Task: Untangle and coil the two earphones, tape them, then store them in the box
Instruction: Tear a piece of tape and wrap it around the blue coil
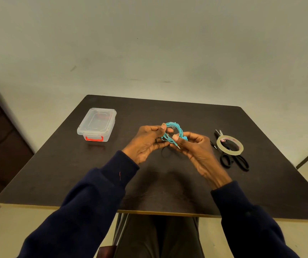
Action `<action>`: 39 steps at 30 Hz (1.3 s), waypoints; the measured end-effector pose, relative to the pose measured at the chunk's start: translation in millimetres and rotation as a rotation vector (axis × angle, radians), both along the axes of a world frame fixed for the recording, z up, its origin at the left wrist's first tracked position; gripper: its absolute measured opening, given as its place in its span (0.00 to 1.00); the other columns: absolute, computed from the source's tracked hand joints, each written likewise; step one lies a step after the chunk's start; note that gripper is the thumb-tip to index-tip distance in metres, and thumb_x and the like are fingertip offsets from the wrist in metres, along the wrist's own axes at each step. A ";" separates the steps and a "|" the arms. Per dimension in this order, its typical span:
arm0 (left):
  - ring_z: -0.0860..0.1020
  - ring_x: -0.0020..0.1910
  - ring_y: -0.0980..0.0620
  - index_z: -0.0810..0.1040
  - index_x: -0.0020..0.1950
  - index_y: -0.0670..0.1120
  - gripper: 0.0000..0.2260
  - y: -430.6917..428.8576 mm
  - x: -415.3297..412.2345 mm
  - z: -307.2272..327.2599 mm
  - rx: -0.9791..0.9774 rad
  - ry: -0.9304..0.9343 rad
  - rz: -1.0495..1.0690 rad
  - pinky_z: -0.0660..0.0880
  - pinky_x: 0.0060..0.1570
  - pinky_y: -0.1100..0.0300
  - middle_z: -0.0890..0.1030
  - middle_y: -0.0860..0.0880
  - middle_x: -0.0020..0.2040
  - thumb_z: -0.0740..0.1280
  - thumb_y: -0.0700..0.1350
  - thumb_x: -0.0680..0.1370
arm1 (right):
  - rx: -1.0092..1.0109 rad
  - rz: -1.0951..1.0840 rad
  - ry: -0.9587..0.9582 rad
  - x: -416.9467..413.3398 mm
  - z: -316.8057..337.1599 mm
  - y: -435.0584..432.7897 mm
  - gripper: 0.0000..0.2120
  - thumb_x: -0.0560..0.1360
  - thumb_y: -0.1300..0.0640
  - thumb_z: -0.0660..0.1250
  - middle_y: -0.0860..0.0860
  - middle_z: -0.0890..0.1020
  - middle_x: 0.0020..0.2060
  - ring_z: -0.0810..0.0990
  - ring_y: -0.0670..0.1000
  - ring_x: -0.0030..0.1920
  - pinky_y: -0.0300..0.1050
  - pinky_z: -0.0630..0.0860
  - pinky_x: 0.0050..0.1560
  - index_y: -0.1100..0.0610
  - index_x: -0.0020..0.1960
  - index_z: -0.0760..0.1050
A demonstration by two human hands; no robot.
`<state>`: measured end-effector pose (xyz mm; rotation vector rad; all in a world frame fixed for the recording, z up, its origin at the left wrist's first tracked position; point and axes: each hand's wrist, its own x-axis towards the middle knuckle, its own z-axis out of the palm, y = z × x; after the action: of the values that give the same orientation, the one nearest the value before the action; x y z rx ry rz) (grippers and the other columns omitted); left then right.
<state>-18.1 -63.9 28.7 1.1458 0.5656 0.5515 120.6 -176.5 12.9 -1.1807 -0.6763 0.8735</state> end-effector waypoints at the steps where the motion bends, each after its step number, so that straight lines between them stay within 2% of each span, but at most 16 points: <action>1: 0.85 0.52 0.47 0.84 0.53 0.40 0.10 0.5 -0.4 0.6 -0.004 0.003 0.004 0.83 0.49 0.57 0.86 0.42 0.53 0.67 0.45 0.81 | -0.017 0.001 -0.017 0.5 1.1 -0.4 0.15 0.66 0.61 0.77 0.61 0.87 0.47 0.87 0.57 0.48 0.47 0.85 0.49 0.64 0.51 0.83; 6: 0.86 0.48 0.45 0.83 0.55 0.36 0.09 3.5 -4.7 3.8 -0.089 -0.014 0.035 0.84 0.46 0.52 0.86 0.39 0.53 0.69 0.40 0.79 | -0.050 -0.001 0.106 4.6 -1.1 0.6 0.18 0.66 0.65 0.76 0.65 0.85 0.49 0.87 0.59 0.48 0.47 0.85 0.47 0.70 0.54 0.81; 9: 0.86 0.46 0.43 0.82 0.56 0.34 0.10 4.2 -5.5 0.9 -0.116 -0.009 0.071 0.85 0.42 0.54 0.86 0.36 0.50 0.70 0.39 0.79 | -0.057 0.012 0.181 5.4 -6.0 1.9 0.20 0.65 0.66 0.75 0.66 0.85 0.51 0.87 0.60 0.49 0.49 0.85 0.48 0.70 0.56 0.81; 13: 0.86 0.46 0.44 0.82 0.56 0.36 0.10 7.1 -4.9 -5.4 -0.045 0.032 0.132 0.85 0.44 0.53 0.86 0.38 0.49 0.71 0.41 0.78 | -0.045 0.026 0.237 4.4 -12.3 4.9 0.17 0.71 0.71 0.72 0.65 0.85 0.52 0.87 0.60 0.50 0.52 0.85 0.51 0.69 0.60 0.79; 16: 0.85 0.46 0.49 0.84 0.50 0.43 0.05 6.9 -3.1 -6.3 0.032 0.083 0.153 0.83 0.48 0.56 0.87 0.45 0.47 0.71 0.43 0.78 | -0.056 0.003 0.211 4.7 -15.6 6.9 0.14 0.74 0.70 0.70 0.64 0.85 0.54 0.86 0.61 0.52 0.52 0.85 0.51 0.68 0.60 0.79; 18: 0.82 0.42 0.53 0.85 0.45 0.46 0.03 7.0 -1.7 -6.4 0.058 0.114 0.190 0.79 0.44 0.61 0.87 0.49 0.42 0.72 0.44 0.78 | -0.058 -0.002 0.195 4.6 -15.3 8.0 0.14 0.74 0.69 0.71 0.63 0.85 0.55 0.85 0.62 0.55 0.53 0.85 0.51 0.68 0.60 0.79; 21: 0.81 0.35 0.59 0.85 0.50 0.41 0.05 8.4 -1.1 -6.7 -0.014 0.078 0.187 0.79 0.40 0.65 0.87 0.48 0.43 0.72 0.41 0.77 | -0.055 -0.026 0.214 2.6 -13.6 10.0 0.12 0.75 0.70 0.70 0.63 0.85 0.54 0.86 0.61 0.54 0.53 0.85 0.51 0.69 0.58 0.80; 23: 0.82 0.34 0.58 0.84 0.51 0.40 0.05 9.3 -1.6 -6.1 -0.026 0.065 0.186 0.80 0.41 0.64 0.87 0.47 0.42 0.72 0.40 0.78 | -0.052 -0.037 0.214 0.8 -12.8 11.1 0.13 0.74 0.68 0.71 0.64 0.85 0.53 0.86 0.61 0.54 0.53 0.85 0.51 0.70 0.58 0.79; 25: 0.83 0.34 0.57 0.85 0.48 0.41 0.03 9.5 -2.8 -4.3 -0.009 0.063 0.180 0.81 0.42 0.63 0.87 0.47 0.40 0.72 0.40 0.77 | -0.056 -0.032 0.191 -1.1 -11.6 11.0 0.17 0.71 0.64 0.74 0.65 0.85 0.52 0.86 0.62 0.54 0.53 0.85 0.51 0.70 0.58 0.79; 28: 0.84 0.35 0.55 0.84 0.48 0.40 0.03 11.7 -6.0 -2.0 0.013 0.064 0.166 0.82 0.43 0.60 0.87 0.46 0.41 0.72 0.39 0.76 | -0.098 -0.012 0.093 -3.7 -7.7 10.1 0.20 0.67 0.60 0.77 0.63 0.86 0.49 0.87 0.60 0.51 0.52 0.85 0.50 0.67 0.56 0.80; 32: 0.85 0.36 0.53 0.83 0.50 0.36 0.04 18.6 -9.9 -2.5 0.006 0.076 0.172 0.84 0.42 0.60 0.86 0.43 0.42 0.71 0.37 0.77 | -0.153 0.010 -0.017 -4.5 -4.6 12.3 0.17 0.68 0.65 0.77 0.62 0.87 0.48 0.87 0.60 0.49 0.53 0.85 0.49 0.67 0.56 0.81; 35: 0.85 0.37 0.51 0.82 0.51 0.34 0.06 21.5 -13.4 -2.7 -0.005 0.065 0.157 0.84 0.40 0.60 0.86 0.42 0.42 0.70 0.36 0.78 | -0.168 0.028 0.010 -3.8 -1.6 12.3 0.17 0.67 0.64 0.76 0.63 0.87 0.47 0.87 0.59 0.48 0.53 0.85 0.48 0.67 0.55 0.81; 39: 0.85 0.39 0.50 0.83 0.48 0.35 0.06 23.9 -16.1 -5.4 0.045 0.083 0.140 0.84 0.40 0.61 0.86 0.41 0.43 0.69 0.38 0.79 | -0.184 0.021 0.085 -1.4 -0.1 11.5 0.19 0.65 0.64 0.77 0.63 0.86 0.47 0.88 0.59 0.46 0.48 0.86 0.43 0.67 0.55 0.81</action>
<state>-34.1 -40.0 23.3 1.1814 0.7120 0.6415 119.2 -164.9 12.8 -1.2942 -0.5492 1.0144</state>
